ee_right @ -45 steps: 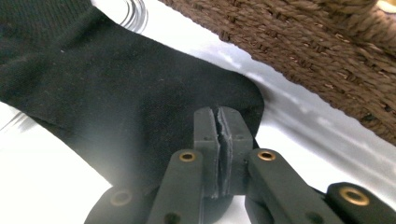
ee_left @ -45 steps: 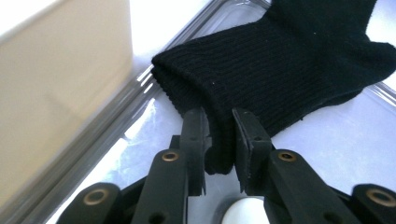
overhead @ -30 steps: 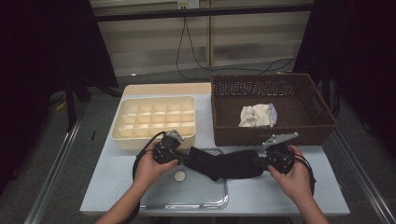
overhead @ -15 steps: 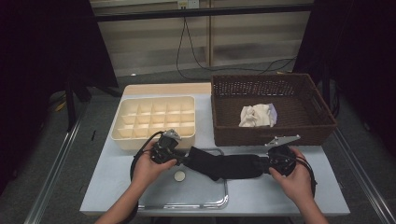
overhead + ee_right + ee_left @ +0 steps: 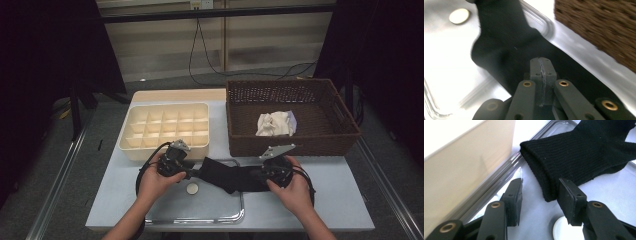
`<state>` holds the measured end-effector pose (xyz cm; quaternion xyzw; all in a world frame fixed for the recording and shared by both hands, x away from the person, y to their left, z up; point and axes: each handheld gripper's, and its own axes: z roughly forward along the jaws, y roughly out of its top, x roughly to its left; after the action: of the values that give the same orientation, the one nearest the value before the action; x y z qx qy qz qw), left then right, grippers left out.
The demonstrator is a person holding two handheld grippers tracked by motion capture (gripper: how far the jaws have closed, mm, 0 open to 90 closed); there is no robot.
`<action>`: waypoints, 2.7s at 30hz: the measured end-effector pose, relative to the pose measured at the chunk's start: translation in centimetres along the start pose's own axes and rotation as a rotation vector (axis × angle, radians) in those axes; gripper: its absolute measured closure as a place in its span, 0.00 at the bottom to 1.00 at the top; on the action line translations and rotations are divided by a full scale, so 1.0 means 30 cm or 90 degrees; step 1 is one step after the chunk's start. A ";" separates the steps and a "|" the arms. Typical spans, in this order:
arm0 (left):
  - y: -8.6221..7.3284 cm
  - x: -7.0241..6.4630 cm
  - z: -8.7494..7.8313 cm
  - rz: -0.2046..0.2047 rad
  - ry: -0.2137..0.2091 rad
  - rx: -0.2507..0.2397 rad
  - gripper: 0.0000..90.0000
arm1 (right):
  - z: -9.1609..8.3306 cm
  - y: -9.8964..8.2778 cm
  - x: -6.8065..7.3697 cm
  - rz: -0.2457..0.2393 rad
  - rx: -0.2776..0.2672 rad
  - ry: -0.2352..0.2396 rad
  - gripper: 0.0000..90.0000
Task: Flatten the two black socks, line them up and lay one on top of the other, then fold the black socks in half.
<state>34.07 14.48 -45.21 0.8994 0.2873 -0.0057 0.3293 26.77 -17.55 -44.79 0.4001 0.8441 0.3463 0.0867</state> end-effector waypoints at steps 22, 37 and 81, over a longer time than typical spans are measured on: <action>-0.007 -0.015 0.022 0.015 -0.025 -0.008 0.53 | 0.104 -0.005 0.044 -0.040 0.029 0.026 1.00; 0.010 -0.040 0.052 0.035 -0.016 0.026 0.82 | 0.105 -0.009 0.051 -0.053 0.024 0.014 1.00; 0.236 -0.122 -0.074 -0.018 -0.163 0.009 0.92 | 0.098 -0.005 0.043 -0.038 0.012 0.027 0.99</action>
<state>34.30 9.55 -38.55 0.8894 0.2557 -0.1270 0.3570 27.07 -15.15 -46.90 0.3683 0.8604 0.3439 0.0755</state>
